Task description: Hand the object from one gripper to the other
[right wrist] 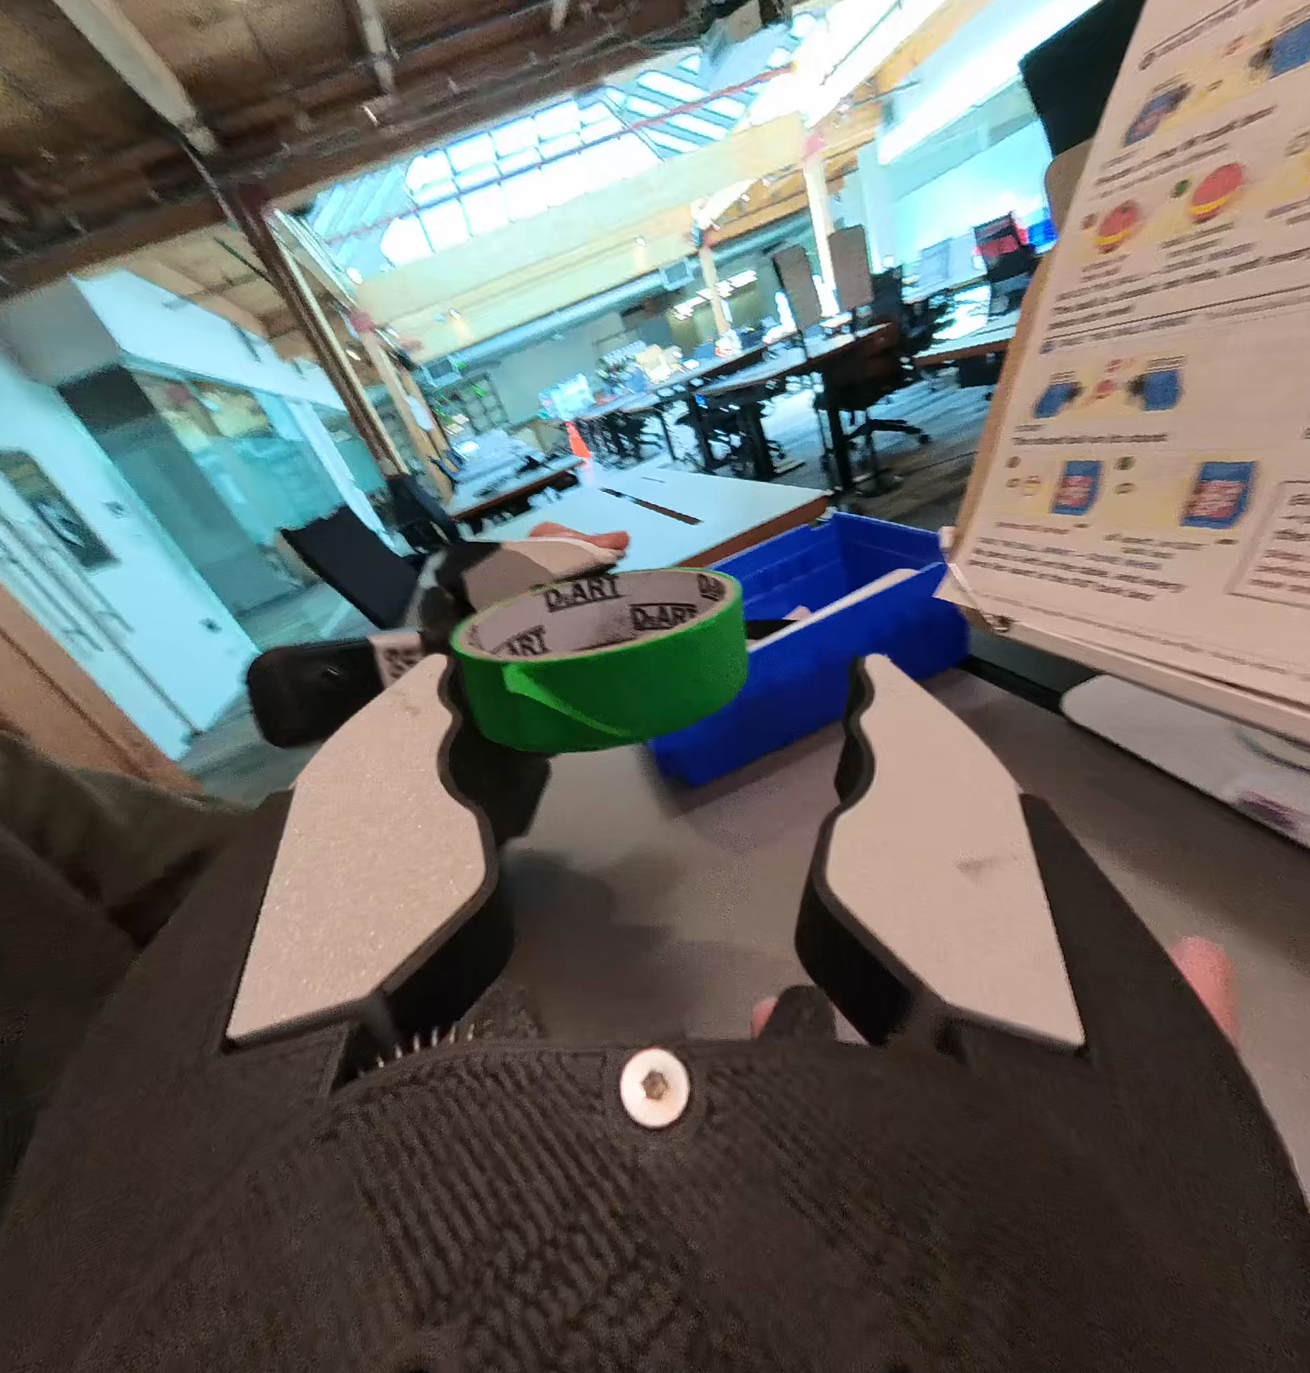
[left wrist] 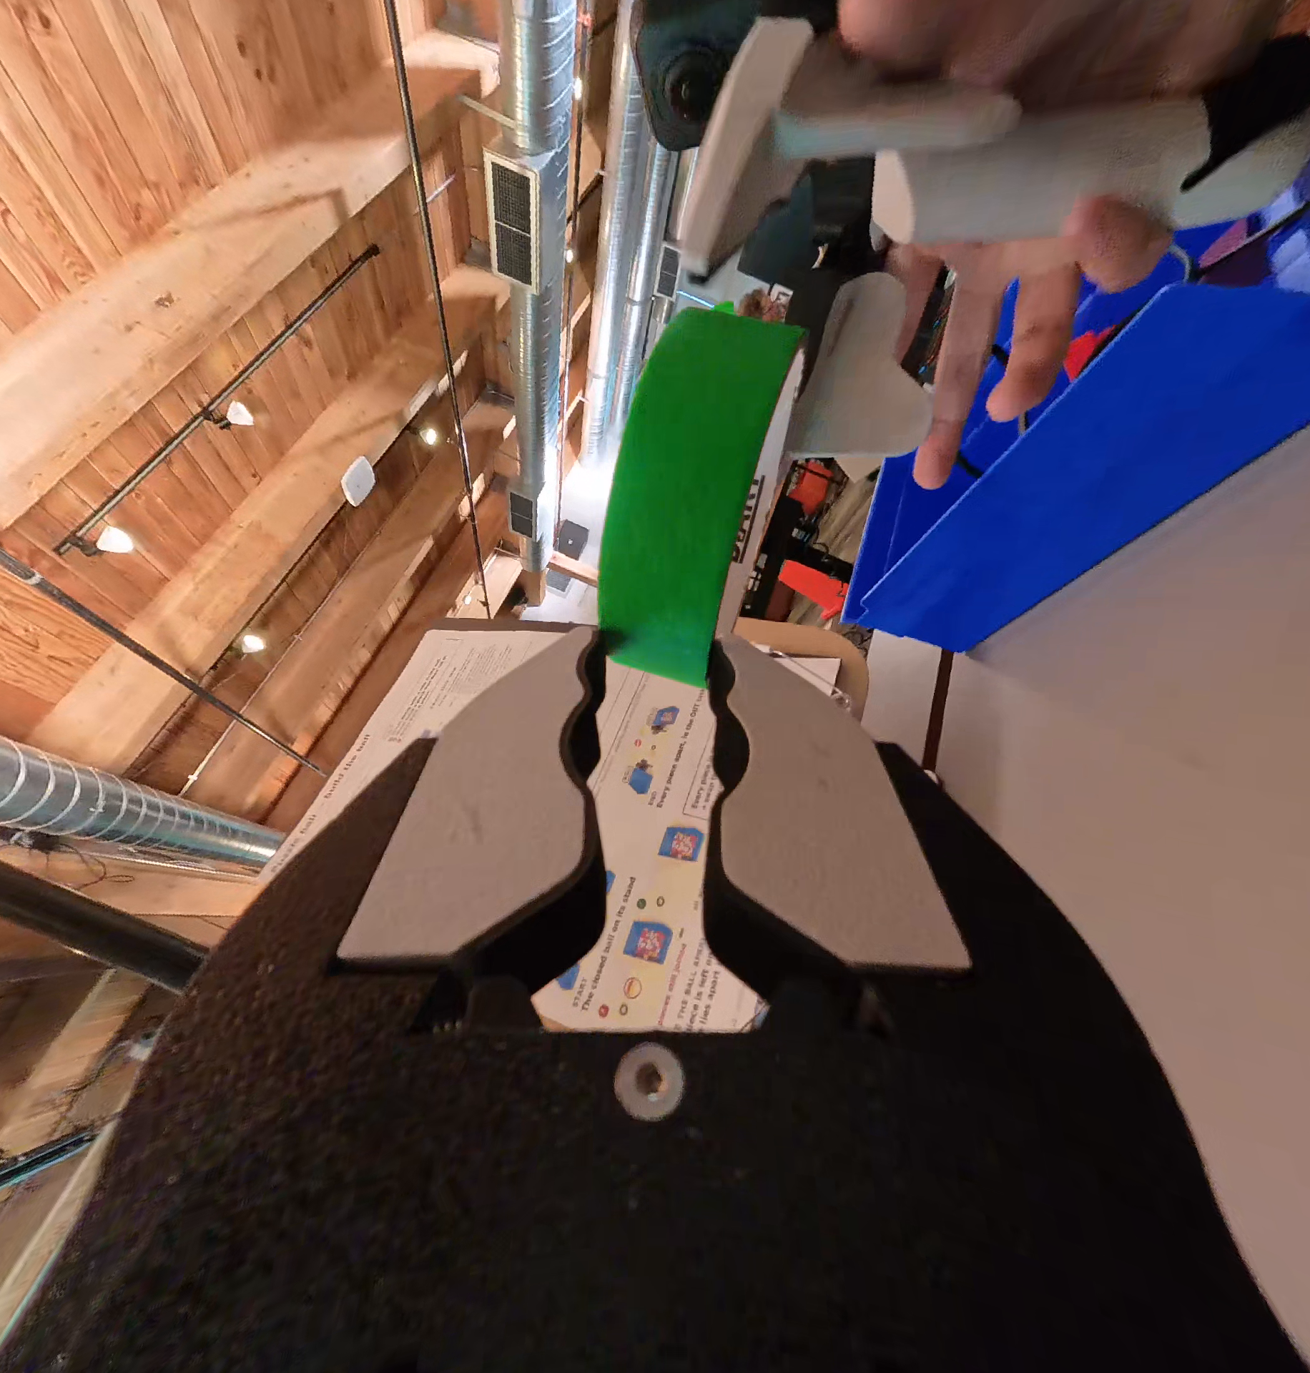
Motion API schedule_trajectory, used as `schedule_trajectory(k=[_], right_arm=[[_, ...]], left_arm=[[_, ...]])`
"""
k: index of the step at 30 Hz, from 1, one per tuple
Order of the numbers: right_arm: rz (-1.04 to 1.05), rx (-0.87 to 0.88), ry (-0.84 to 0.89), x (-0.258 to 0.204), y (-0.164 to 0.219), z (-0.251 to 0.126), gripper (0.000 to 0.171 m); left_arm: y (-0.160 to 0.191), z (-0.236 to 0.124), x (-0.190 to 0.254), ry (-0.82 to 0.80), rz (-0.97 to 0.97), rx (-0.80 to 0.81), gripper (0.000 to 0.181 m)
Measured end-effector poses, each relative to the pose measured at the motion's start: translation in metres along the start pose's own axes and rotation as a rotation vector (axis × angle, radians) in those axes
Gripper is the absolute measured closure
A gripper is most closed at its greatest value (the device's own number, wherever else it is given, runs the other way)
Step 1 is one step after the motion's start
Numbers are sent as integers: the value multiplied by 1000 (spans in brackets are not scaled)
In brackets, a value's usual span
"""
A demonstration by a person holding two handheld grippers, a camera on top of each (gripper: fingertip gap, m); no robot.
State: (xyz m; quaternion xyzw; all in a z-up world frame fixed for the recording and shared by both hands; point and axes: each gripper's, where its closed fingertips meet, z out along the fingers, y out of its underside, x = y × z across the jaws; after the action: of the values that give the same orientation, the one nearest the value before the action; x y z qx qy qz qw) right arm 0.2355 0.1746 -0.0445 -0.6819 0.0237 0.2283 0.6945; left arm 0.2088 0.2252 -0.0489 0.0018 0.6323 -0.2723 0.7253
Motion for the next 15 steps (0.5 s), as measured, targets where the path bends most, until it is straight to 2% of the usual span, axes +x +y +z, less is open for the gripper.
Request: schedule_trajectory(k=[2, 4, 7, 10, 15], right_arm=[[-83, -32, 44, 3, 5, 1, 61], [-132, -55, -3, -8, 9, 7, 57], [-207, -88, -60, -21, 18, 19, 59], [-310, -121, -22, -20, 26, 29, 67], [-326, -116, -7, -18, 24, 34, 71]], left_arm=[[-1, 0, 0, 0, 1, 4, 155], [-1, 1, 3, 12, -2, 8, 155], [-8, 2, 8, 30, 5, 34, 155], [-12, 4, 13, 37, 31, 35, 155], [-7, 3, 9, 29, 2, 13, 155]])
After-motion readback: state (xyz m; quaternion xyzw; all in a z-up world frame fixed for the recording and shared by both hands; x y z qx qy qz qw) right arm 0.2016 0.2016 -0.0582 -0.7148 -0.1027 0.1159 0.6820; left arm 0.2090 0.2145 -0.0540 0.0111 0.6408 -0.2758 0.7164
